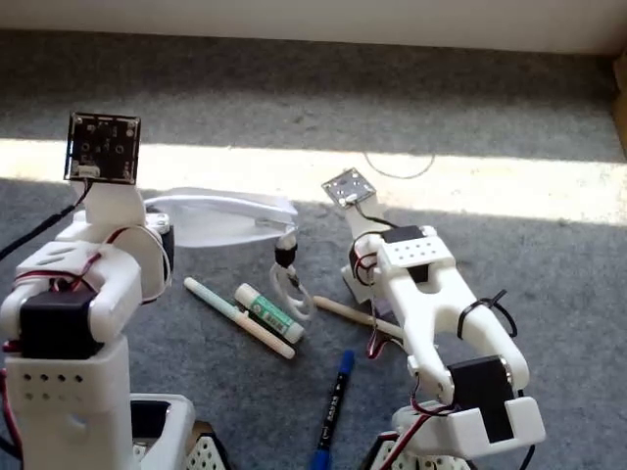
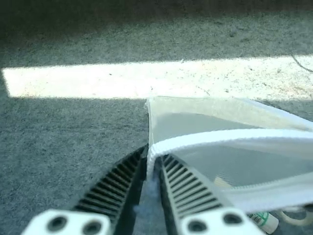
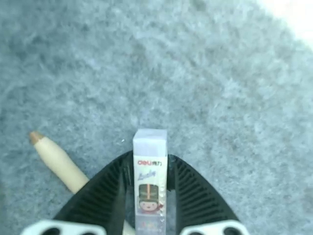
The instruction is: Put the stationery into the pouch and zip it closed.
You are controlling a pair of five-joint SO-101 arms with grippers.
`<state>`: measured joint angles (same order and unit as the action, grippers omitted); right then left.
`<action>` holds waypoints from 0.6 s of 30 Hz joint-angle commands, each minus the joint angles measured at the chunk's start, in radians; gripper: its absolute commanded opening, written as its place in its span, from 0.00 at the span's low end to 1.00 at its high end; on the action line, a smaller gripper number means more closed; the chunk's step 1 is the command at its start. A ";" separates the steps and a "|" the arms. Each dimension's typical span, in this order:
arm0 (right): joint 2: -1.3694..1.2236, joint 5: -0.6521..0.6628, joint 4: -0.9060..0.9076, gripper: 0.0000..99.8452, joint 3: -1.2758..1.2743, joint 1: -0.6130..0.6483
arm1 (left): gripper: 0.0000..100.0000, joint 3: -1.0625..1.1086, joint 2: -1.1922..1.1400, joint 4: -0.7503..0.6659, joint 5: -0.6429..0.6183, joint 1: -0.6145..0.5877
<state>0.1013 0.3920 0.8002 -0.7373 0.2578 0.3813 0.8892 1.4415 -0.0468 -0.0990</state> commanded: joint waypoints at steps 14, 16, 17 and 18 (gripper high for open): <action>0.062 -0.011 -0.016 0.01 0.005 -0.010 | 0.01 -0.690 -0.510 0.267 -0.040 0.136; 0.062 -0.011 -0.016 0.01 0.005 -0.012 | 0.01 -0.739 -0.561 0.292 -0.051 0.133; 0.062 -0.012 -0.016 0.01 0.007 -0.019 | 0.01 -0.750 -0.578 0.301 -0.054 0.133; 0.062 -0.012 -0.016 0.01 0.008 -0.028 | 0.01 -0.753 -0.587 0.304 -0.054 0.131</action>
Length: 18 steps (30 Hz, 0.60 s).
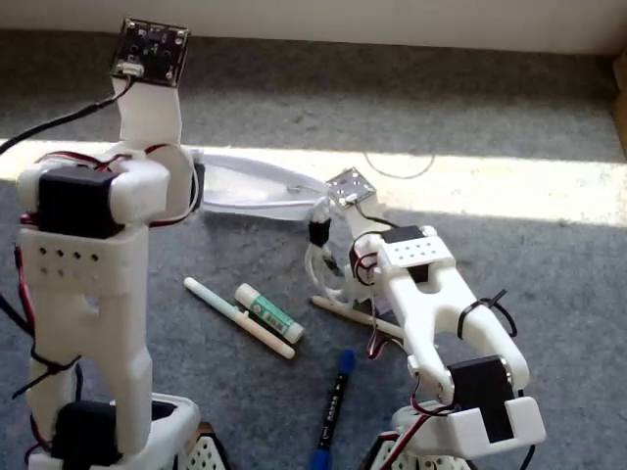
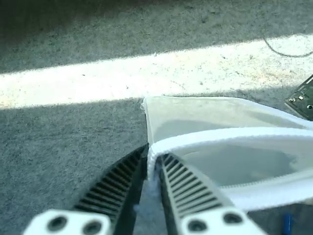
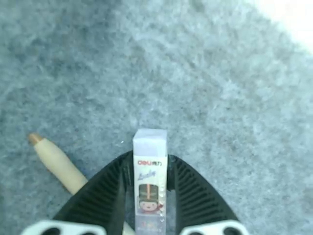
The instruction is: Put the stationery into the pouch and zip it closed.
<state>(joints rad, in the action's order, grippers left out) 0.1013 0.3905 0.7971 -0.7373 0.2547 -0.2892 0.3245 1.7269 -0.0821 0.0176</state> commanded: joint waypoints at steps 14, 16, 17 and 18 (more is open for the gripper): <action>0.102 -0.011 -0.008 0.01 0.004 -0.045 | 0.01 0.154 -0.024 -0.089 -0.110 -0.102; 0.166 -0.011 -0.008 0.01 0.002 -0.045 | 0.01 0.199 -0.024 -0.123 -0.137 -0.104; 0.206 -0.015 -0.008 0.01 0.002 -0.045 | 0.01 0.217 -0.024 -0.138 -0.147 -0.104; 0.249 -0.034 -0.008 0.01 -0.004 -0.045 | 0.01 0.229 -0.024 -0.150 -0.153 -0.104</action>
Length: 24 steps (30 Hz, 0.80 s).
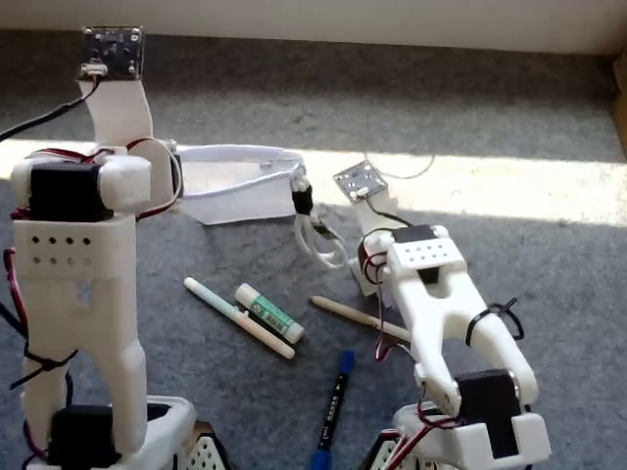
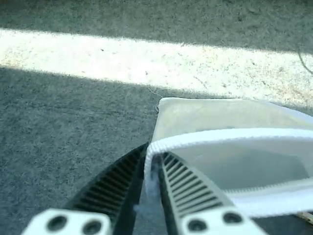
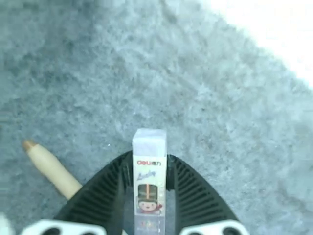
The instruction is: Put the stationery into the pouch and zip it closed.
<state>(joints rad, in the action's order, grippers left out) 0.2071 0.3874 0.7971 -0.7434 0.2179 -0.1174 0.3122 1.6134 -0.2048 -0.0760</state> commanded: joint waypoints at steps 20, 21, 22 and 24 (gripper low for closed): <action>0.542 -0.176 -0.005 0.01 -0.120 -0.024 | 0.01 0.077 0.125 -0.051 -0.037 0.051; 0.561 -0.176 0.007 0.01 -0.120 -0.024 | 0.01 0.077 0.140 -0.051 -0.037 0.054; 0.578 -0.176 0.022 0.01 -0.119 -0.024 | 0.01 0.079 0.151 -0.051 -0.037 0.054; 0.619 -0.176 0.047 0.01 -0.119 -0.024 | 0.01 0.099 0.163 -0.057 -0.037 0.054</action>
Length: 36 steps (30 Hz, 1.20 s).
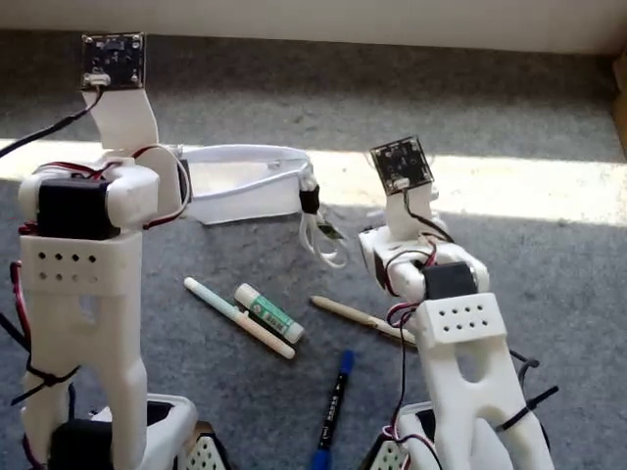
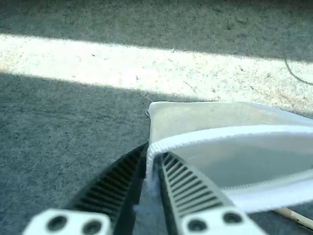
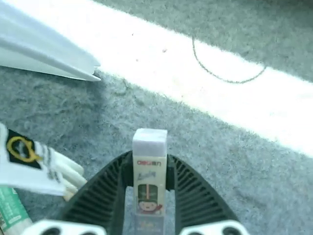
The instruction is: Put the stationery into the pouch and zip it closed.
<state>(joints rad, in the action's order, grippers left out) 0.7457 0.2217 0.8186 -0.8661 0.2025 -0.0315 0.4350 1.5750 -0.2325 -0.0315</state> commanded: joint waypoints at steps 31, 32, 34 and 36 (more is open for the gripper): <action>0.621 -0.103 -0.039 0.01 0.015 0.349 | 0.01 0.105 0.044 -0.092 -0.009 0.007; 0.624 -0.103 -0.053 0.01 0.015 0.358 | 0.01 0.105 0.044 -0.092 -0.009 0.005; 0.625 -0.103 -0.093 0.01 0.015 0.378 | 0.01 0.105 0.044 -0.092 -0.009 0.005; 0.625 -0.103 -0.133 0.01 0.015 0.390 | 0.01 0.105 0.045 -0.092 -0.009 0.005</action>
<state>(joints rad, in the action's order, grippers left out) 1.3533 0.1220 0.7557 -0.8661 0.5662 0.0667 0.4764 1.4952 -0.2325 -0.0376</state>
